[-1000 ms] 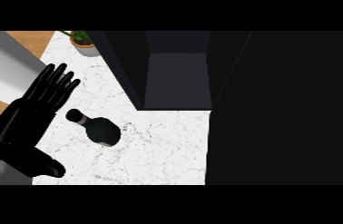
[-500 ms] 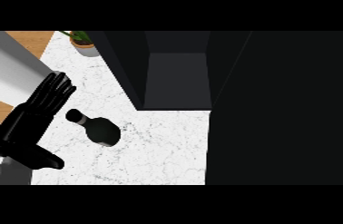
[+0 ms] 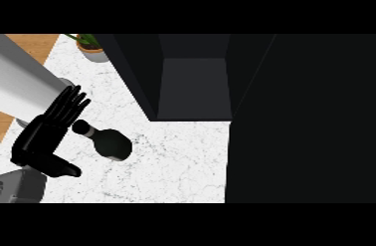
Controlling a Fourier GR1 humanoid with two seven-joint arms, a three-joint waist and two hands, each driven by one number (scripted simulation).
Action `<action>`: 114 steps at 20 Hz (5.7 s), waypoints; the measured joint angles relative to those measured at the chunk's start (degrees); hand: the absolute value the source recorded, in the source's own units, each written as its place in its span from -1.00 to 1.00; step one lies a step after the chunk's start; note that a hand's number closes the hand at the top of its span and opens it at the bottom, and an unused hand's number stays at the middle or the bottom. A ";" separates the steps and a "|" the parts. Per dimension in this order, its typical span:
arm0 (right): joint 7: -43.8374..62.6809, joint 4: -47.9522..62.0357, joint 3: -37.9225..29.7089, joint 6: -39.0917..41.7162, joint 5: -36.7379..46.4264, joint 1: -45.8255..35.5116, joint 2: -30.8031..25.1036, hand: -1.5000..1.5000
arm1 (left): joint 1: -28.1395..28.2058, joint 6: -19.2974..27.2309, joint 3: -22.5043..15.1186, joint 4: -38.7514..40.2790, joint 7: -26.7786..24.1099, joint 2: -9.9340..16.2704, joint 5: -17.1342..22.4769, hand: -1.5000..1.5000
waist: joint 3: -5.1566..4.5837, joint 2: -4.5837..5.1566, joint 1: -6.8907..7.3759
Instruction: Pick up the wine, place it into the cabinet and close the cabinet
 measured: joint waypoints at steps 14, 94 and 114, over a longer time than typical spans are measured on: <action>1.63 -0.89 -0.14 0.08 0.08 -0.36 0.16 -1.00 | -6.49 -1.38 -1.10 21.00 -14.78 1.59 -10.19 -1.00 | 0.00 0.02 -0.13; -1.46 1.46 -2.87 1.69 0.84 0.73 0.17 -1.00 | 19.69 13.42 -12.19 -0.10 -25.30 -14.45 -1.23 1.00 | 0.13 -0.24 0.76; -3.18 4.37 -3.34 2.71 0.28 0.64 0.66 -1.00 | 8.77 41.23 -26.99 -25.06 -2.33 -15.50 4.45 1.00 | 0.04 -0.05 0.07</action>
